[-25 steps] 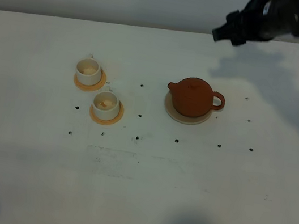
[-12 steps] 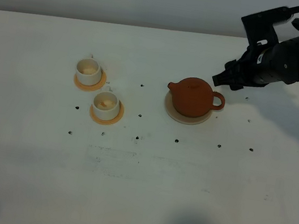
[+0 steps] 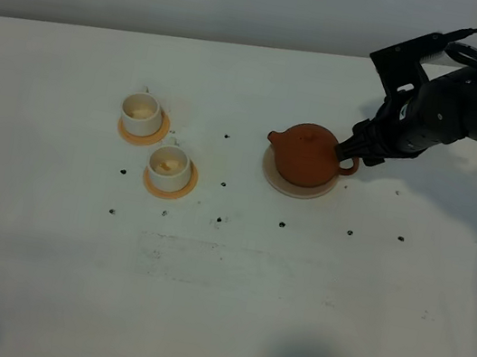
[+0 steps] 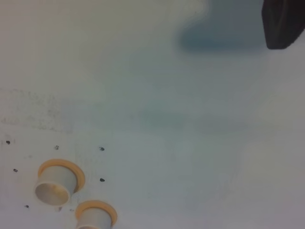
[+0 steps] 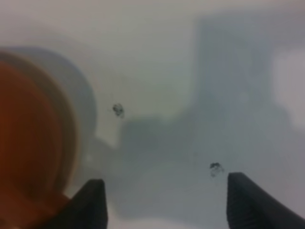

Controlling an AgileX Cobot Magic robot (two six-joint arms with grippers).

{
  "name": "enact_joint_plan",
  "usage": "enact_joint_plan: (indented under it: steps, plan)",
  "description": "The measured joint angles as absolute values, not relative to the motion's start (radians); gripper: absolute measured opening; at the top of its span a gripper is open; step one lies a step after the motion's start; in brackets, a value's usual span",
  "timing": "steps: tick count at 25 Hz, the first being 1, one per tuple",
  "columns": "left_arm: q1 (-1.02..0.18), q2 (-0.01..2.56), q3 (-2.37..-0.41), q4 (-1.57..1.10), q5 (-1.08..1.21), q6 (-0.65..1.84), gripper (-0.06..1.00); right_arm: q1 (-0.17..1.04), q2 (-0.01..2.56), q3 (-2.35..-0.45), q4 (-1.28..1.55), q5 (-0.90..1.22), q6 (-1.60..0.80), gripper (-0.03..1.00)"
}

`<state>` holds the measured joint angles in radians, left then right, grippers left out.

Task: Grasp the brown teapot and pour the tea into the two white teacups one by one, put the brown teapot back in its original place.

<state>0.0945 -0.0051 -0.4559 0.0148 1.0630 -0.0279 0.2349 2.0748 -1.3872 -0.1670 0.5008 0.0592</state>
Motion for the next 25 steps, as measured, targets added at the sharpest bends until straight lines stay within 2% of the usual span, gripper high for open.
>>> enact_joint_plan:
  steps: [25]
  plan:
    - [0.094, -0.005, -0.456, 0.015, 1.063, -0.029, 0.29, 0.309, 2.075, -1.387, -0.165, 0.642, 0.007, 0.52]
